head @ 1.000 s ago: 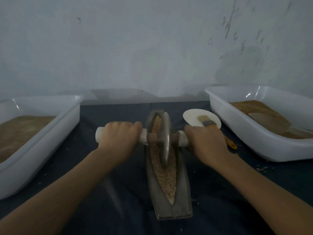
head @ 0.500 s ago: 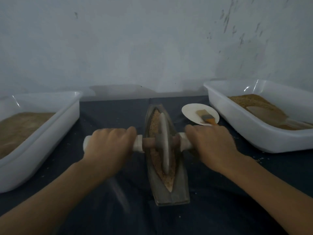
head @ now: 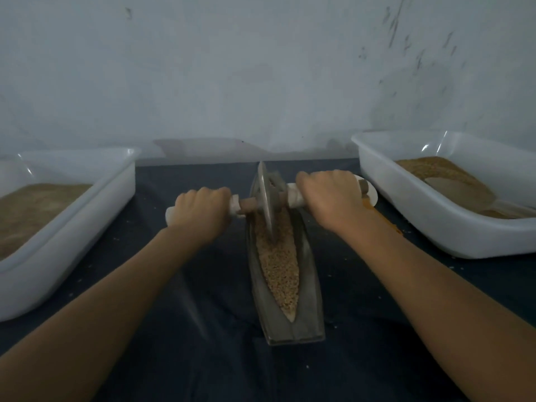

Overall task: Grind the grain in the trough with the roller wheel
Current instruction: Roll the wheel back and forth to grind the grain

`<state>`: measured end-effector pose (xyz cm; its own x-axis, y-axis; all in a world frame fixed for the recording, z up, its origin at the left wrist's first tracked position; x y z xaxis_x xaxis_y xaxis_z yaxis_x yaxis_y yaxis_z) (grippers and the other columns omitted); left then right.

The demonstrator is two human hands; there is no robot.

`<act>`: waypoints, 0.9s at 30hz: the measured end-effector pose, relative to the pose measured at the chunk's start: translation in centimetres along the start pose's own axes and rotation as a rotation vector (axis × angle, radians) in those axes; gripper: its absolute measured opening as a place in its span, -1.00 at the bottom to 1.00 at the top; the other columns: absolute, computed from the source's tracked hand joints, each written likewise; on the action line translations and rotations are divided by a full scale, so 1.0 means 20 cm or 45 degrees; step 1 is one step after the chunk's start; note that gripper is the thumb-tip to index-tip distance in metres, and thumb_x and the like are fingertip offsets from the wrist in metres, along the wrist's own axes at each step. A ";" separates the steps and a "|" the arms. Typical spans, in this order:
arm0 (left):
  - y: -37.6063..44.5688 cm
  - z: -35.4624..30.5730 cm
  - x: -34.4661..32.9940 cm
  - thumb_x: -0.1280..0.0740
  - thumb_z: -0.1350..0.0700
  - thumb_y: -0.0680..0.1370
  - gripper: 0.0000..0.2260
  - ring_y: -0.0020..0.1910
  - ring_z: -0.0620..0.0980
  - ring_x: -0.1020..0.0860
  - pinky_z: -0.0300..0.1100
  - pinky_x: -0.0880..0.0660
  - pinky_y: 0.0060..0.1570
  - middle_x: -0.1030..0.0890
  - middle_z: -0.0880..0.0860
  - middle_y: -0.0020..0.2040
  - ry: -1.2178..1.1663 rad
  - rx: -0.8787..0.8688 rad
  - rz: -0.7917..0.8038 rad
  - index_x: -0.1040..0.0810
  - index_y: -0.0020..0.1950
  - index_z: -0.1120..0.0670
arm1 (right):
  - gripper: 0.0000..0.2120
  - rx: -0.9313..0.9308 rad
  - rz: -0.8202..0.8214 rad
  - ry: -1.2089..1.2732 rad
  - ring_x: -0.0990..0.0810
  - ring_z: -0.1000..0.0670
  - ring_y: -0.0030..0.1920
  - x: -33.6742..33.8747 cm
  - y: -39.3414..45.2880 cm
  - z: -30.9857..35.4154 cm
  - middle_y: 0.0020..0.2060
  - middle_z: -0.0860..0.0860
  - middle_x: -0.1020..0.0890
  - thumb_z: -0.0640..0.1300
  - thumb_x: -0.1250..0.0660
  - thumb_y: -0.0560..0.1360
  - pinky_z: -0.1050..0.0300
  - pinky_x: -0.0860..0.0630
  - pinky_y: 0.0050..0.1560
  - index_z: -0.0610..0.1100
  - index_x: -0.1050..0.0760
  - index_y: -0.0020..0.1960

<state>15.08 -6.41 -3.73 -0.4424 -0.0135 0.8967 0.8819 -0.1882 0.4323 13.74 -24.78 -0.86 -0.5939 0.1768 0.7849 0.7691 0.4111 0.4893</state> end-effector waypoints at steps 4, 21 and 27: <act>-0.21 -0.02 0.08 -0.30 -0.06 0.48 -0.77 -0.28 0.08 -0.53 -0.13 -0.32 -0.32 -0.46 -0.05 -0.29 0.045 -0.099 0.016 -0.23 -0.17 -0.07 | -0.68 0.087 -0.017 -0.007 -0.54 -0.12 -0.36 0.12 -0.19 0.05 -0.33 -0.06 -0.57 -0.21 -0.44 0.32 0.11 -0.26 -0.44 -0.07 -0.28 -0.19; 0.14 0.05 -0.04 -0.31 -0.03 0.49 -0.86 -0.17 0.11 -0.54 -0.07 -0.30 -0.23 -0.58 0.03 -0.10 0.038 0.048 0.013 -0.38 -0.09 -0.03 | -0.76 -0.042 0.052 0.032 -0.60 -0.13 -0.21 -0.12 0.14 -0.06 -0.19 -0.03 -0.61 -0.15 -0.40 0.40 0.08 -0.22 -0.36 -0.06 -0.34 -0.08; 0.08 -0.03 0.06 -0.33 0.02 0.50 -0.78 -0.21 0.05 -0.51 -0.09 -0.29 -0.25 -0.58 0.00 -0.09 0.101 -0.052 0.006 -0.28 -0.10 -0.02 | -0.75 -0.094 0.127 0.140 -0.59 -0.05 -0.16 -0.13 0.00 -0.07 -0.13 0.01 -0.60 -0.07 -0.38 0.46 0.11 -0.31 -0.36 -0.05 -0.37 0.06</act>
<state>15.87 -7.29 -2.01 -0.4512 -0.0921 0.8876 0.8773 -0.2279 0.4223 15.62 -26.42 -2.41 -0.4877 0.1131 0.8656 0.8405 0.3287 0.4307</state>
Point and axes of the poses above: each hand's wrist, its own y-axis towards the middle knuckle, its own x-axis out of the back of the hand, z = x × y, the point moved 8 cm from there along y, towards the middle knuckle
